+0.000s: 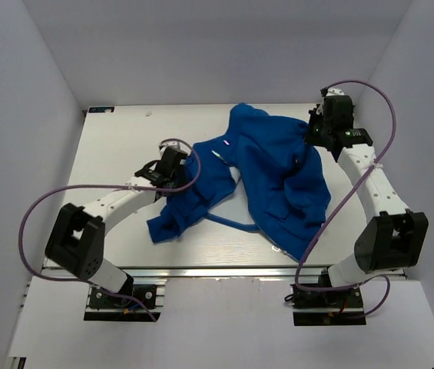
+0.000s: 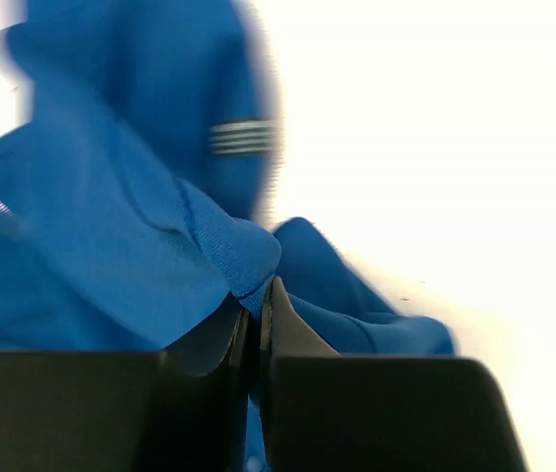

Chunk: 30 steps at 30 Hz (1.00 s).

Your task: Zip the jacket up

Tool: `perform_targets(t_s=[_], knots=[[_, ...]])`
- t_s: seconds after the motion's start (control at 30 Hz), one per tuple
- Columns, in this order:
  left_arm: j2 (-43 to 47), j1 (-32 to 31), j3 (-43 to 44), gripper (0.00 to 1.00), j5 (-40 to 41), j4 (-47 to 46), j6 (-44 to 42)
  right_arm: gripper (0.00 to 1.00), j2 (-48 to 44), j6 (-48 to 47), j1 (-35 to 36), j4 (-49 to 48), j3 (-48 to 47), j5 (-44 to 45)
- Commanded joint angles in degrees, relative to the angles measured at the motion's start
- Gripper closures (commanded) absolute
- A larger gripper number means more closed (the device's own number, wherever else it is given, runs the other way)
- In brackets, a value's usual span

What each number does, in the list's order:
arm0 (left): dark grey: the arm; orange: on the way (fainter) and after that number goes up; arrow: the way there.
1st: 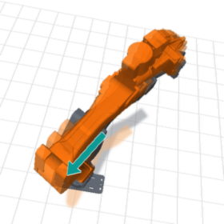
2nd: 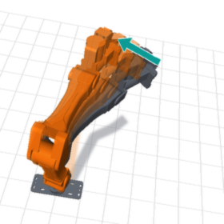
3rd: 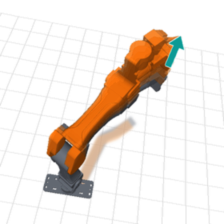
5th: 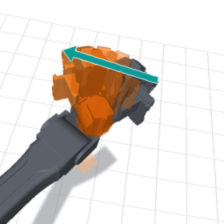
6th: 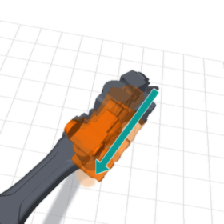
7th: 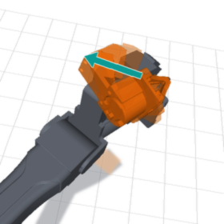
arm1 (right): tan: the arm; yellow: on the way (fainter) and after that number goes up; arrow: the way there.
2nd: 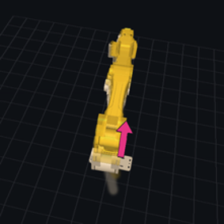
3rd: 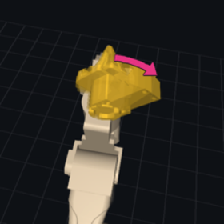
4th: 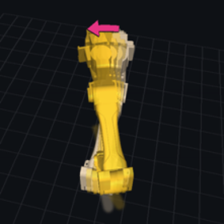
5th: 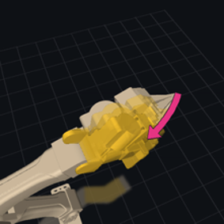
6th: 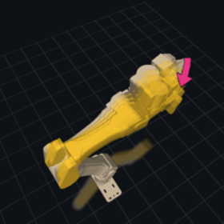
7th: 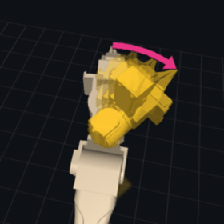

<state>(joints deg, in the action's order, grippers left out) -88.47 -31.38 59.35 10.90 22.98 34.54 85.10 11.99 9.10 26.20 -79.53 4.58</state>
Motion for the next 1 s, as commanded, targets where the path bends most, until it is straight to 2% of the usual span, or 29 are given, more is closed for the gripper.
perform_targets(t_s=[0.0, 0.07, 0.13, 0.17, 0.2, 0.23, 0.27, 0.3, 0.33, 0.37, 0.4, 0.43, 0.5, 0.6, 0.63, 0.73, 0.77, 0.87, 0.97], knots=[[5.74, -0.35, -5.02, 1.0, 5.8, 3.03, 3.95, 1.0, 4.61, 3.21, -3.29, 0.97, -4.49, 3.59], [7.68, -0.35, -8.02, 1.0, 5.54, 3.38, 4.3, 1.0, 8.22, 4.18, -6.28, 1.74, -6.94, 2.98], [9.79, -0.35, -8.99, 1.0, 5.71, 4.17, 5.18, 1.0, 14.46, 4.1, -8.4, 4.38, -13.35, 2.46], [10.67, -0.35, -9.08, 0.91, 5.8, 4.87, 5.09, 0.95, 18.05, 3.14, -8.4, 7.09, -17.55, 2.8], [10.68, -0.35, -8.82, 0.91, 5.72, 4.88, 5.09, 0.94, 19.3, 2.26, -8.49, 8.07, -19.25, 2.8], [11.29, -0.35, -8.47, 0.62, 5.63, 5.84, 4.92, 0.93, 20.18, 1.73, -8.49, 8.78, -20.48, 2.98], [11.56, -0.35, -7.25, 0.39, 5.54, 6.11, 4.48, 0.87, 20.63, 1.2, -8.49, 8.87, -21.02, 2.72], [11.74, -0.35, -6.54, 0.2, 5.63, 7.24, 3.78, 0.79, 20.11, -0.37, -8.49, 7.31, -20.67, 1.32], [11.91, -0.35, -5.66, 0.02, 5.63, 7.86, 3.6, 0.65, 19.5, -0.91, -8.49, 6.68, -20.41, 0.61], [12.0, -0.35, -4.69, 0.02, 5.63, 8.39, 3.16, 0.38, 18.79, -1.35, -8.4, 5.98, -20.06, -0.26], [12.0, -0.35, -2.6, 0.02, 5.71, 9.53, 2.46, 0.22, 17.05, -1.79, -8.49, 6.23, -19.79, -1.84], [12.18, -0.35, -1.44, 0.02, 6.06, 10.23, 2.28, 0.11, 15.9, -1.79, -8.49, 6.06, -18.48, -2.46], [12.53, -0.35, 1.9, 0.02, 7.29, 12.16, 1.84, 0.11, 11.86, -1.7, -8.49, 5.45, -16.29, -3.95], [13.23, -0.35, 6.19, 0.02, 8.96, 13.84, 0.97, 0.11, 4.31, -0.74, -8.05, 3.61, -9.0, -4.05], [13.41, -0.35, 7.0, 0.02, 8.97, 13.84, 0.79, 0.11, 1.94, -0.91, -7.35, 2.38, -3.93, -4.14], [13.93, -0.35, 8.15, 0.02, 6.25, 11.74, -0.79, 0.11, -6.16, -1.78, -2.26, -0.7, 3.22, -5.97], [13.93, -0.35, 7.89, 0.02, 5.2, 10.86, -1.4, 0.11, -8.87, -2.23, 1.58, -1.06, 7.15, -6.16], [13.5, -0.35, 5.96, 0.02, 2.12, 8.31, -1.85, 0.11, -10.48, -3.64, 10.45, -0.97, 11.66, -1.25], [12.53, -0.35, 4.37, 0.02, 0.27, 7.08, -2.2, 0.11, -7.25, -2.33, 14.09, 0.17, 12.81, 1.22]])
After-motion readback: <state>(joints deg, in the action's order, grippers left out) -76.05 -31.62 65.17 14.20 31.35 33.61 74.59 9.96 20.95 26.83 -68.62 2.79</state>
